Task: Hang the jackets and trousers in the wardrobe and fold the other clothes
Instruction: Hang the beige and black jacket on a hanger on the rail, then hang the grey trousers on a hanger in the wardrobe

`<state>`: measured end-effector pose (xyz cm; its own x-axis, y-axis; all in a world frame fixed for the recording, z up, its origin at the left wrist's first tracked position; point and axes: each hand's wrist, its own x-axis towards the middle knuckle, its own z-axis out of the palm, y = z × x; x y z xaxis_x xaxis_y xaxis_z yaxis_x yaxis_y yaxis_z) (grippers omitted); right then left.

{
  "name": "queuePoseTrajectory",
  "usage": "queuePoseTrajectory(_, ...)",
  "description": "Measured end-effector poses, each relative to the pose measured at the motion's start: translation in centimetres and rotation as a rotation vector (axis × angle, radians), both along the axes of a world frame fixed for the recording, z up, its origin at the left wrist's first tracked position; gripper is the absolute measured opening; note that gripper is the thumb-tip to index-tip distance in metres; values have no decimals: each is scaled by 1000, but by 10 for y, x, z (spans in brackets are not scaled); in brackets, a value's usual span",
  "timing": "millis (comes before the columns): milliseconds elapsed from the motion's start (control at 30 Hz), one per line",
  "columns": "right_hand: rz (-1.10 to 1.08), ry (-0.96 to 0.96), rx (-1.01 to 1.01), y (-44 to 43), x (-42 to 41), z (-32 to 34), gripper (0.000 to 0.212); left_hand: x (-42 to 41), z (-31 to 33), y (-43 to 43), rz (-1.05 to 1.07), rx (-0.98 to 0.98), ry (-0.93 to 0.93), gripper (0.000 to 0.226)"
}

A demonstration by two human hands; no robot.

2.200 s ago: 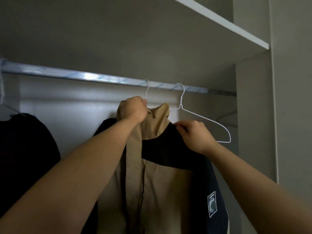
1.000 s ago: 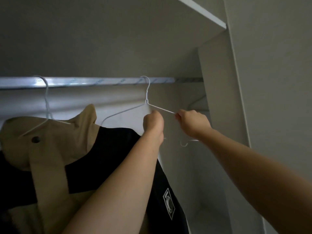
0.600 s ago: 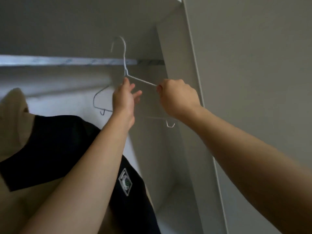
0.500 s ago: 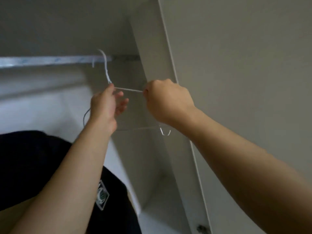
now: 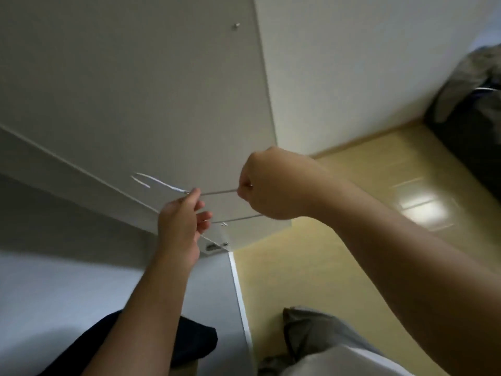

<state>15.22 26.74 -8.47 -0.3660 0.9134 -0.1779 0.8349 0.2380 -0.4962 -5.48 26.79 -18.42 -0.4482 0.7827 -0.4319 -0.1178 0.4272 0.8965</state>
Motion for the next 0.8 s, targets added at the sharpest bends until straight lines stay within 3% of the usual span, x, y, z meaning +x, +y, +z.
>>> queuePoseTrajectory(100,-122,-129,-38,-21,68,22,32,60,10,-5,-266,-105,85,27)
queuePoseTrajectory(200,-256,-201,-61,-41,136,27,30,138,18,-4,-536,-111,135,23)
queuePoseTrajectory(367,-500,-269,-91,-57,251,27,12,284,29,12,-817,-90,173,19)
queuePoseTrajectory(600,-716,-270,-94,-39,408,6,11,439,31,80,-910,-60,133,15)
queuePoseTrajectory(800,-853,-251,-226,-15,519,-7,19,571,23,147,-968,-44,77,17)
